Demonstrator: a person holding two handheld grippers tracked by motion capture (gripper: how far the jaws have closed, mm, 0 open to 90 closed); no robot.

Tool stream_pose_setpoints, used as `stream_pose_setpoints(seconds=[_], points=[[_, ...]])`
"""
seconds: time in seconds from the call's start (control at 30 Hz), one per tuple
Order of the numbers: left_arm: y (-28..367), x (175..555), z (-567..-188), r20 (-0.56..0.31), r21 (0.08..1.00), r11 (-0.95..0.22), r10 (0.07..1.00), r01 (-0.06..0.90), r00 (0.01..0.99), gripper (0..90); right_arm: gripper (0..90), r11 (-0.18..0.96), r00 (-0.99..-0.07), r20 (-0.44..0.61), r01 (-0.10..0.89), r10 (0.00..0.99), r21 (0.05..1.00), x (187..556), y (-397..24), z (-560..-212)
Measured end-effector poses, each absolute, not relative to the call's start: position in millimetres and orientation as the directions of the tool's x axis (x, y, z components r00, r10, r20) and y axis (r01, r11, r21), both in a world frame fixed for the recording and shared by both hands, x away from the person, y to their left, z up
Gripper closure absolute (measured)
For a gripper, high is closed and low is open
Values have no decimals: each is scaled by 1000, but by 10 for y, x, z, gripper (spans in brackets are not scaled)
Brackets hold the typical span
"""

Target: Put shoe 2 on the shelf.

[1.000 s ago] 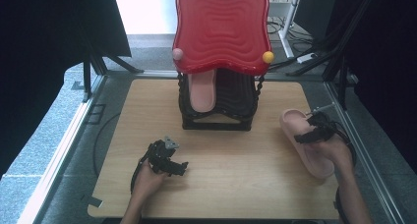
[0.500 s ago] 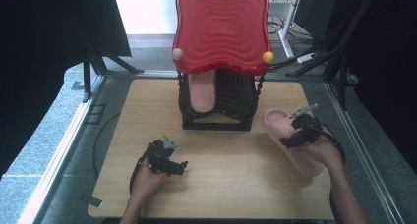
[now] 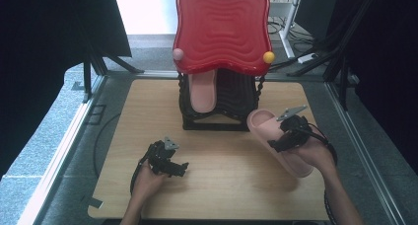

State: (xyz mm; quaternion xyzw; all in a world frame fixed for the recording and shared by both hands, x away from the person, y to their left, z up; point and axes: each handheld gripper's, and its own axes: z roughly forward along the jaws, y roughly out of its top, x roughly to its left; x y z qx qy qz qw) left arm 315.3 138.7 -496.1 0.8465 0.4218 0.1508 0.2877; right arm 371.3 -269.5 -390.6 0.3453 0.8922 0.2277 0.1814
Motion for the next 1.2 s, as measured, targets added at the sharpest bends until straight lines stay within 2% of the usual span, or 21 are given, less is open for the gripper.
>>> stream_pose_setpoints(seconds=[0.33, 0.6, 0.93, 1.2], points=[[1397, 3151, -4962, 9, 619, -471, 804, 629, 594, 0, 53, 620, -681, -126, 554, 722, 556, 3752, -2360, -3883], [1394, 3147, -4957, 11, 616, -475, 803, 628, 597, 0, 55, 531, -634, -58, 589, 771, 609, 3815, -2122, -3871], [1414, 3140, -4944, 11, 623, -469, 806, 626, 592, 0, 55, 406, -532, -22, 618, 846, 673, 3933, -1810, -3830], [1404, 3139, -4947, 12, 619, -477, 800, 624, 599, 0, 54, 302, -414, -20, 628, 910, 717, 4055, -1576, -3824]])
